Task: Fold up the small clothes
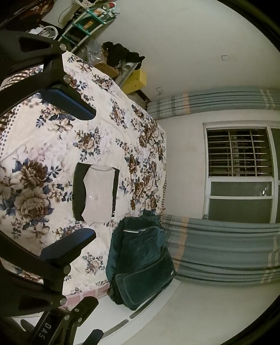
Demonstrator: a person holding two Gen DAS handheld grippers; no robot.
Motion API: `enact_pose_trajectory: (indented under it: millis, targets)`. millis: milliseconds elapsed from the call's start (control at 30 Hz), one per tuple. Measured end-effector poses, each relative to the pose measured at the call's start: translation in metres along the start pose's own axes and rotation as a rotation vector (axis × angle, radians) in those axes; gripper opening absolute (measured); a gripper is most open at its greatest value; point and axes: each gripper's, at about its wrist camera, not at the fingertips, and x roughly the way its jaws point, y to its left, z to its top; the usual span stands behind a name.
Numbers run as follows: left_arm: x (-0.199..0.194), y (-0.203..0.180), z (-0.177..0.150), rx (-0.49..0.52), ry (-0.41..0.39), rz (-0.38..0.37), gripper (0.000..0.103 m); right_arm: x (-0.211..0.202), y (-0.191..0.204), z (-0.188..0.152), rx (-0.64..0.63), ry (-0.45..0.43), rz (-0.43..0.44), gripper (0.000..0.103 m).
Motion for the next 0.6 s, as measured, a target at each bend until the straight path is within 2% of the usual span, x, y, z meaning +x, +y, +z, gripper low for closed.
enact_pose_trajectory:
  millis: [600]
  targets:
    - [-0.0053, 0.0002, 0.0025, -0.005, -0.008, 0.01, 0.102, -0.0013, 0.0021, 0.0013, 0.006, -0.003, -0.001, 0.103]
